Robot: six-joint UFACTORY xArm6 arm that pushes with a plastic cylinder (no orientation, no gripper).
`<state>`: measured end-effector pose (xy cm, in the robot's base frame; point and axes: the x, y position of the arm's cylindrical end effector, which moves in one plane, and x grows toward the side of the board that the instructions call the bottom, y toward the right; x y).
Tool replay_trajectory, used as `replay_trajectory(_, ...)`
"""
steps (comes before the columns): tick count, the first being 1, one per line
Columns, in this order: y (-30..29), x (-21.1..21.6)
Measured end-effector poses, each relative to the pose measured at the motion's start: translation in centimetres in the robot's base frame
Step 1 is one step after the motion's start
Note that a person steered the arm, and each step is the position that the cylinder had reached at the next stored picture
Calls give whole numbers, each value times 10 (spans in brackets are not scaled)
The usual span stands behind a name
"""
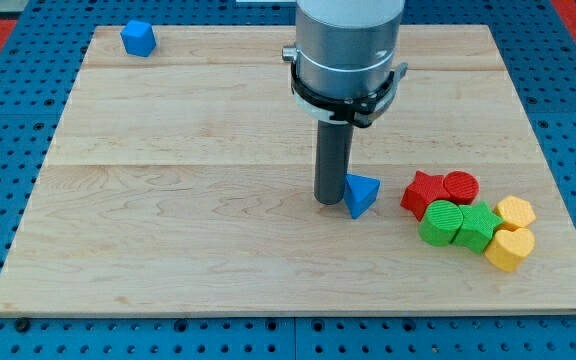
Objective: Point your arm at the blue cube
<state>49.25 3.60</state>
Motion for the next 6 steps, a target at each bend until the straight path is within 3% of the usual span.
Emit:
replay_trajectory(1,-21,4)
replay_trajectory(4,52,35)
replay_trajectory(5,-2,38)
replay_trajectory(6,-123,6)
